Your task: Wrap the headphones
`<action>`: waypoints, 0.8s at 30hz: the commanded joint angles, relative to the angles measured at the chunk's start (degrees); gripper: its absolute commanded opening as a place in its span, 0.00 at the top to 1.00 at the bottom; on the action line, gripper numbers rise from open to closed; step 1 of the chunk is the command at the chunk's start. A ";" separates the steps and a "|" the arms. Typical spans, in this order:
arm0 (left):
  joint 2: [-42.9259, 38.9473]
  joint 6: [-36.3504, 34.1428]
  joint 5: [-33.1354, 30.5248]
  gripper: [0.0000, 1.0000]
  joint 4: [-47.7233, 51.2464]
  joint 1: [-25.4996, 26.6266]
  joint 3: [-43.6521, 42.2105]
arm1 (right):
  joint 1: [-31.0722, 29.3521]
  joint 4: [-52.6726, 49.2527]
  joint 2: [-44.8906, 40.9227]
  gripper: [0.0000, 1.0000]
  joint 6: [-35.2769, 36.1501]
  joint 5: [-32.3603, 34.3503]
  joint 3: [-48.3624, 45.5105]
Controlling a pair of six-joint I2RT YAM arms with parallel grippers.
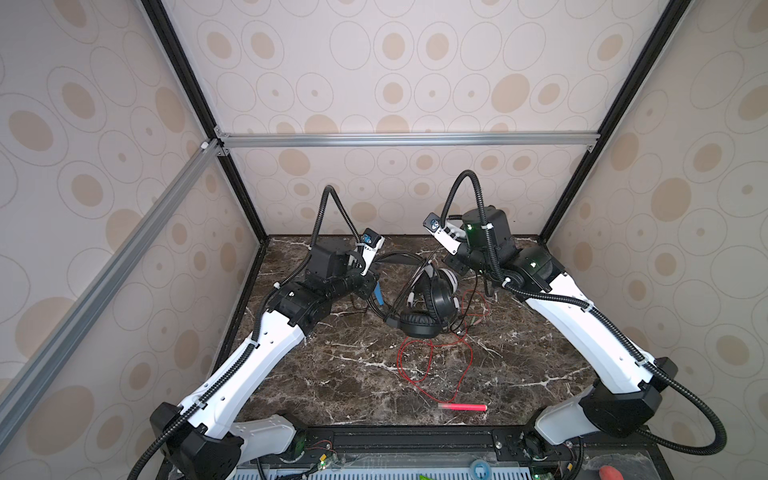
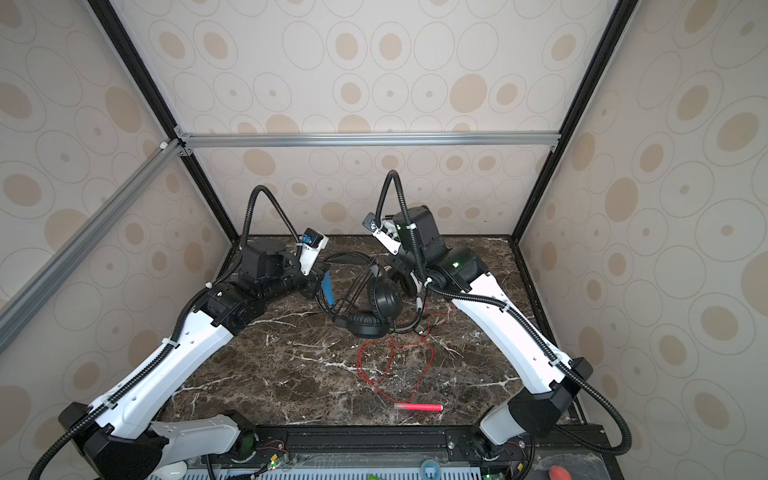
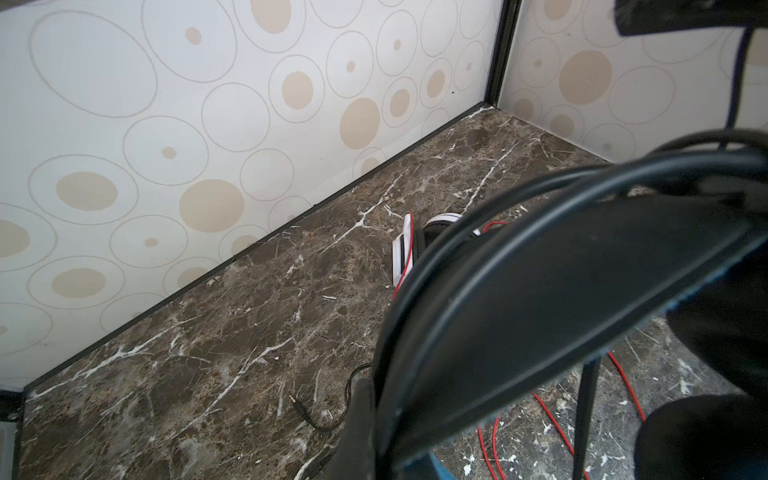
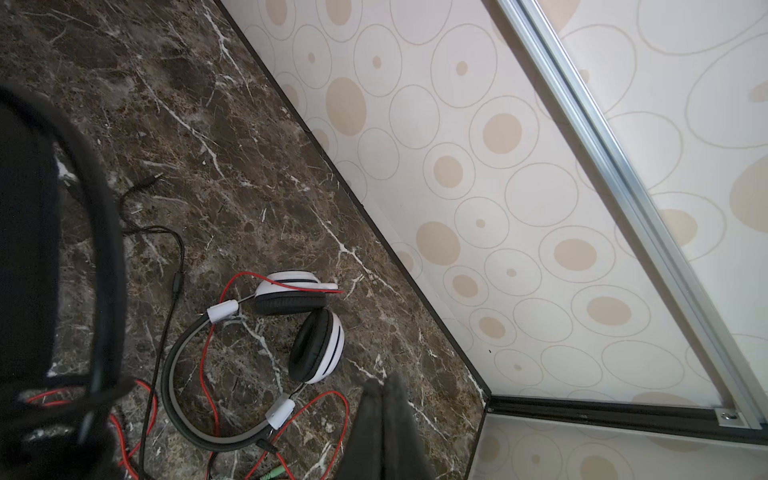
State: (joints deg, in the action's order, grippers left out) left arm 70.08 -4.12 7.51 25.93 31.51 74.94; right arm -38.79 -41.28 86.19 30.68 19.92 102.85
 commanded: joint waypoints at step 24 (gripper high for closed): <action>2.04 10.87 14.28 1.00 -2.56 0.05 21.24 | 13.67 25.66 -4.55 0.80 -30.83 -27.75 -21.45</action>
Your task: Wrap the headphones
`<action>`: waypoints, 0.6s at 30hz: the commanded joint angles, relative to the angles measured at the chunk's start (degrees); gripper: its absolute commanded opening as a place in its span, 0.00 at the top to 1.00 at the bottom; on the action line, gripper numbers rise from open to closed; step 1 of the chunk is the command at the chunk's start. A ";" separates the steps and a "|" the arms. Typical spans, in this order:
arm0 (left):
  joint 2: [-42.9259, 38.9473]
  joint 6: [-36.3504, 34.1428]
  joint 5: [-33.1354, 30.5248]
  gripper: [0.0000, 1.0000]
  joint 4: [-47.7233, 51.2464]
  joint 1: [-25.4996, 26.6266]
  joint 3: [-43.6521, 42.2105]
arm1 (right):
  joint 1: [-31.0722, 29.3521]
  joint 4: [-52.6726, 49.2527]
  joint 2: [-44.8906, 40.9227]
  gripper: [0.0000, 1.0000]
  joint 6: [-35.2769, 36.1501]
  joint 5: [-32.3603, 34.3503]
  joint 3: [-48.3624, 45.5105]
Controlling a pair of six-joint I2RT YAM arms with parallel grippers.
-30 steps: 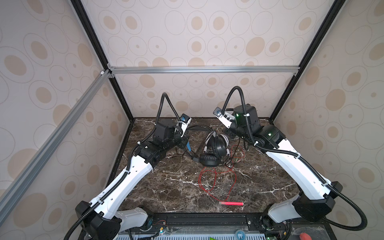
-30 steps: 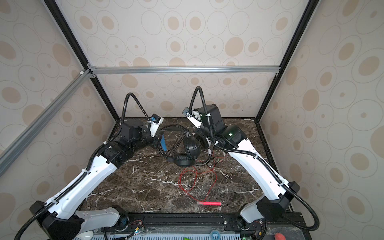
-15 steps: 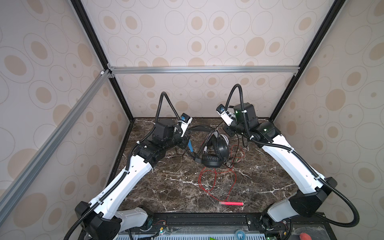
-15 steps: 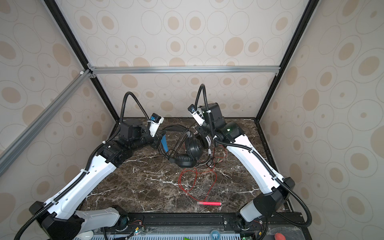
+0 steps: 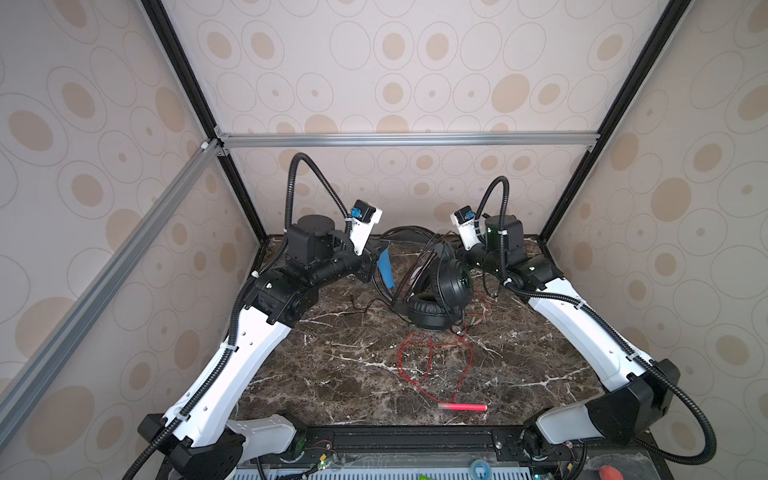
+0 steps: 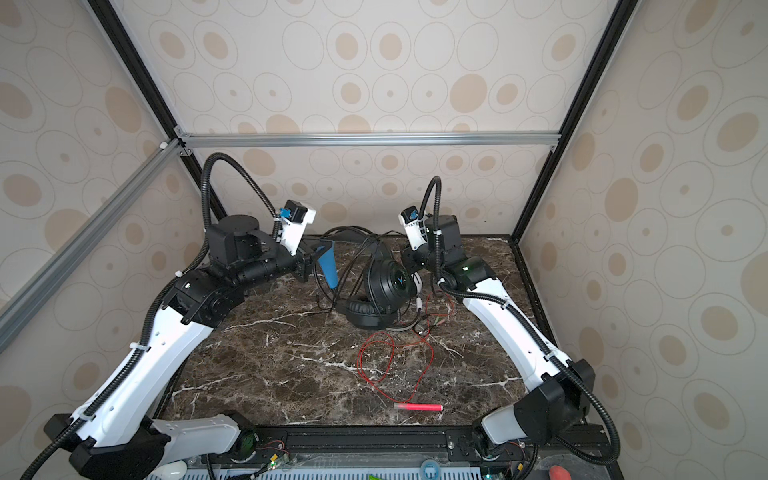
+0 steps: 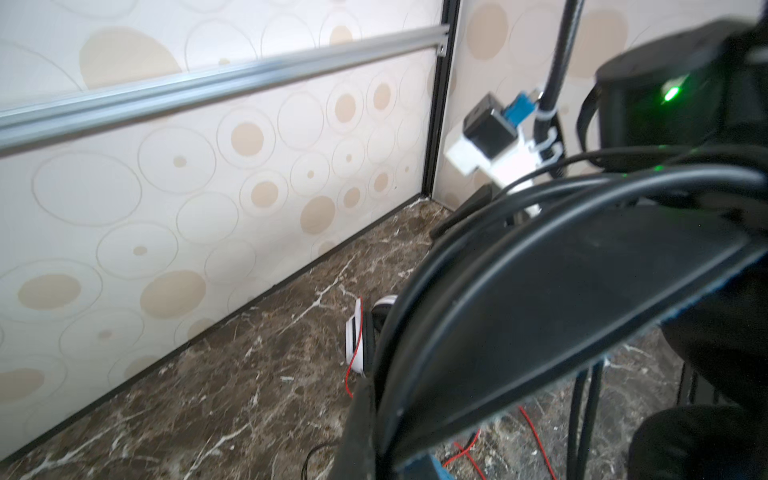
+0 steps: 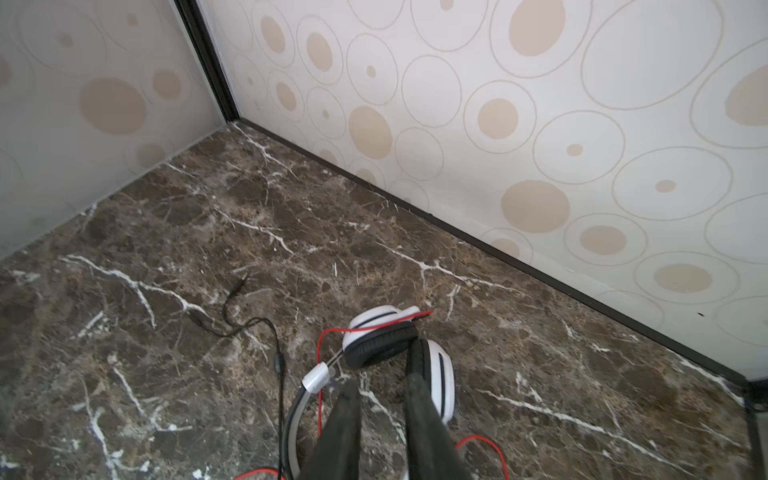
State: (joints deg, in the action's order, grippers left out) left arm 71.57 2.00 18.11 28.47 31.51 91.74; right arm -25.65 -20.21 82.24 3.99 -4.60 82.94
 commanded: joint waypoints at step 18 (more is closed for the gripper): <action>6.81 18.54 5.26 1.00 -20.73 0.04 17.22 | -1.13 23.97 1.70 0.86 -17.13 -10.80 -16.42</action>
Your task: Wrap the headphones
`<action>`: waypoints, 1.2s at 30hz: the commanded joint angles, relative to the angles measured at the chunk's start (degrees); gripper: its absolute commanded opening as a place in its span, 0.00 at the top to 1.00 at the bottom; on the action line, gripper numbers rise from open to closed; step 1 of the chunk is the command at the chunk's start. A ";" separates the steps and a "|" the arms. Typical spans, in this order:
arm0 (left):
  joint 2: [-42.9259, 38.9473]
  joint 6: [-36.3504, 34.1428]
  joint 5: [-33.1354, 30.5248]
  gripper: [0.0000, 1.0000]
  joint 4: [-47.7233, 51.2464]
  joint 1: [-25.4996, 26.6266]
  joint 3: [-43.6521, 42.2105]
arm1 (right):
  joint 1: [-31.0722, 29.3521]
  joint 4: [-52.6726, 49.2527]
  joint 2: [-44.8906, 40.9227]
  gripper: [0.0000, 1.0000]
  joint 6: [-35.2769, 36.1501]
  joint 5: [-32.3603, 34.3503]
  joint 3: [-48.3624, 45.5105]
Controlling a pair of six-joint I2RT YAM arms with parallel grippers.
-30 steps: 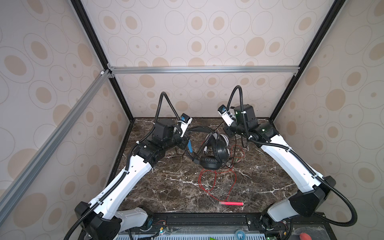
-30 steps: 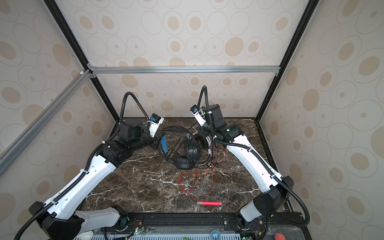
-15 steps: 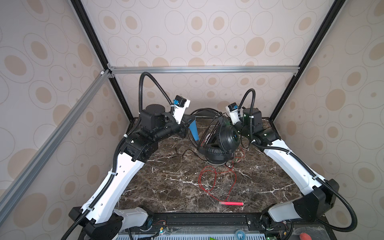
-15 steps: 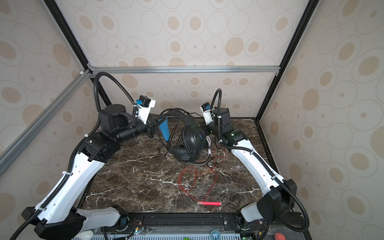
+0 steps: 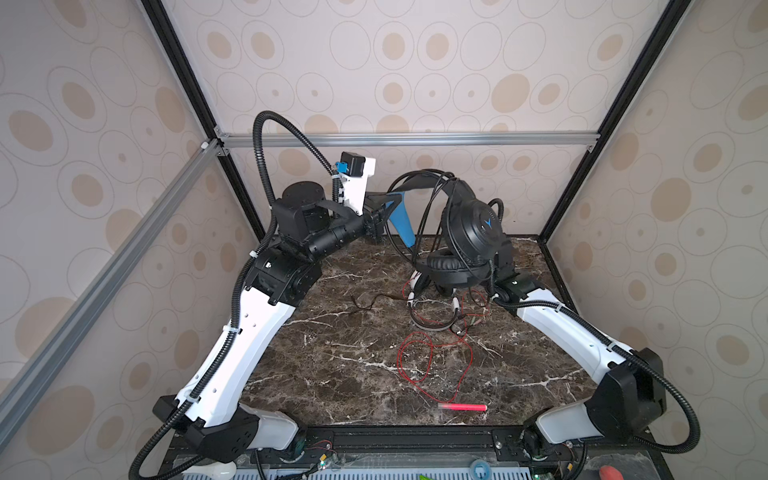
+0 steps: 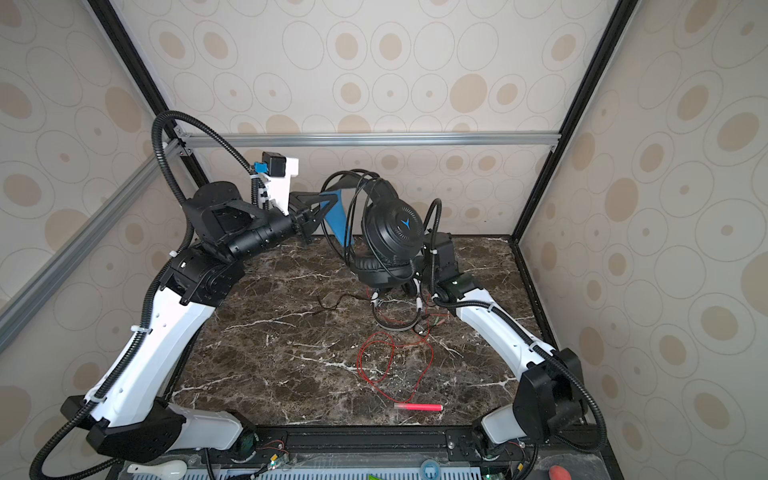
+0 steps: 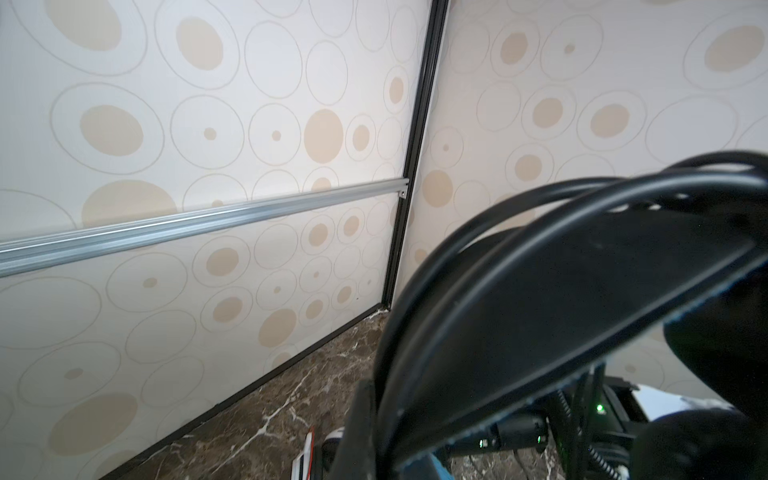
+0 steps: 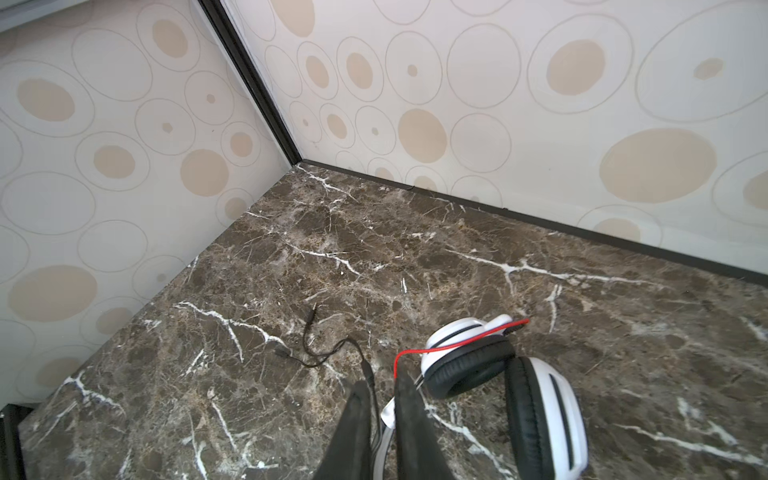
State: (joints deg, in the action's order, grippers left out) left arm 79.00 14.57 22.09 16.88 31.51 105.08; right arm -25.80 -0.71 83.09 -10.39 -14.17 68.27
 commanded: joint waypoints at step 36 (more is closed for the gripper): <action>1.89 15.49 -30.51 1.00 -13.84 -0.31 4.03 | -20.98 -9.12 -6.96 1.00 7.64 17.84 -11.12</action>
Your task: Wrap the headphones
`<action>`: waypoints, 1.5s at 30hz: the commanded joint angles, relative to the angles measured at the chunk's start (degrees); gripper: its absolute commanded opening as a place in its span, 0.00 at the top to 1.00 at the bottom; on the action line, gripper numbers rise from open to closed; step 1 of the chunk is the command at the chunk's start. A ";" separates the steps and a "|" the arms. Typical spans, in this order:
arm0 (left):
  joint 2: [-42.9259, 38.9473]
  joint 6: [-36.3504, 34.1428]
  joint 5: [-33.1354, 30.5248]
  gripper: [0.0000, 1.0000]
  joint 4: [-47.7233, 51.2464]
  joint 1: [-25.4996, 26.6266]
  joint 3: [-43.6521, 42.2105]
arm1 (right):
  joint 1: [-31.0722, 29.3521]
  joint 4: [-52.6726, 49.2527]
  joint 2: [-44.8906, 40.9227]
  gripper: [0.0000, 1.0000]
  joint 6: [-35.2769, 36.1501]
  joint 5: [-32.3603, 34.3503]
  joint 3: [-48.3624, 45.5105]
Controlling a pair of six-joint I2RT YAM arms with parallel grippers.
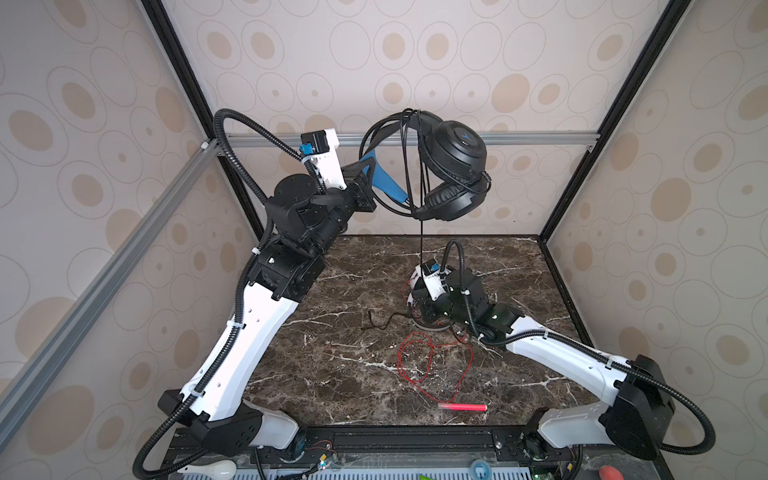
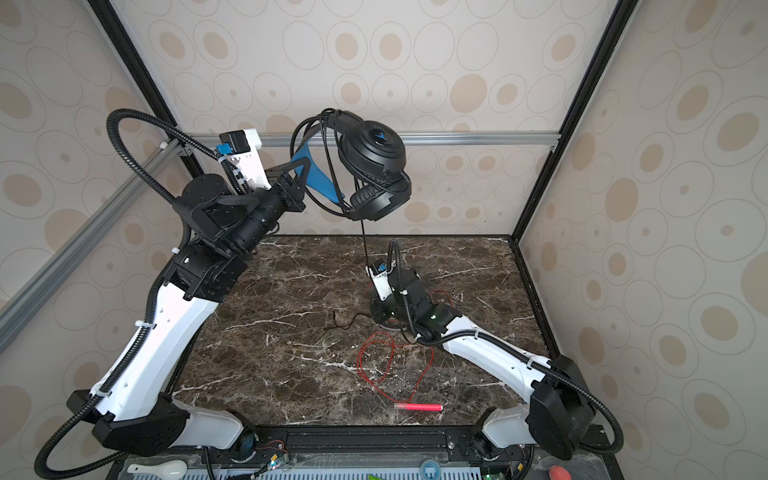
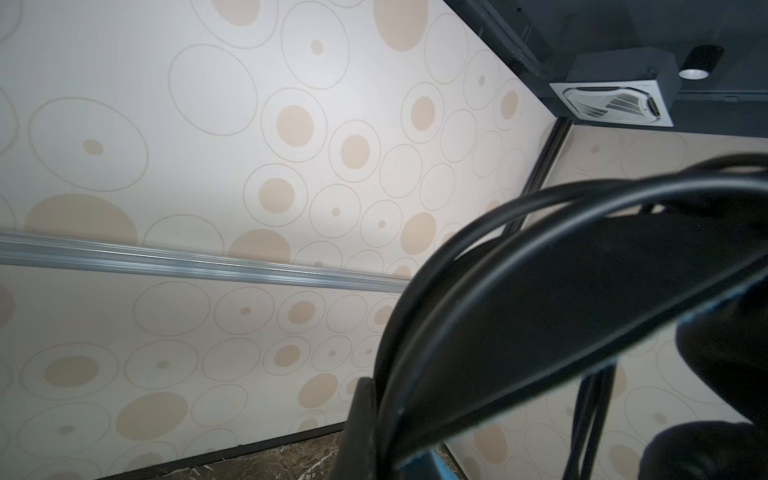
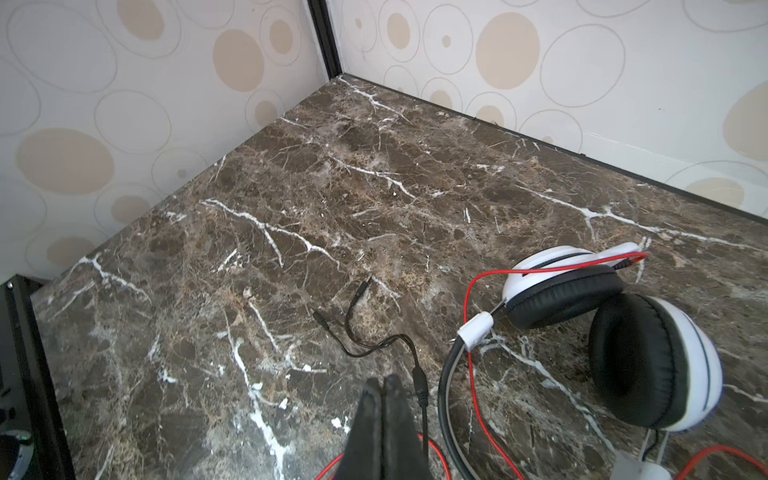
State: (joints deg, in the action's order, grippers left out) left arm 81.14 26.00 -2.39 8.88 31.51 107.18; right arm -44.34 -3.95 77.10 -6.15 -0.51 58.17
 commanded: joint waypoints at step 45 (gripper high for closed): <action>-2.64 -30.97 -20.30 1.00 7.63 0.94 -23.31 | -16.67 -41.64 8.81 1.00 37.66 37.92 46.51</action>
State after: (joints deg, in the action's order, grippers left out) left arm 81.97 0.05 -29.41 16.08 32.25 84.07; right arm -61.39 -45.65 85.21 23.14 32.51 102.06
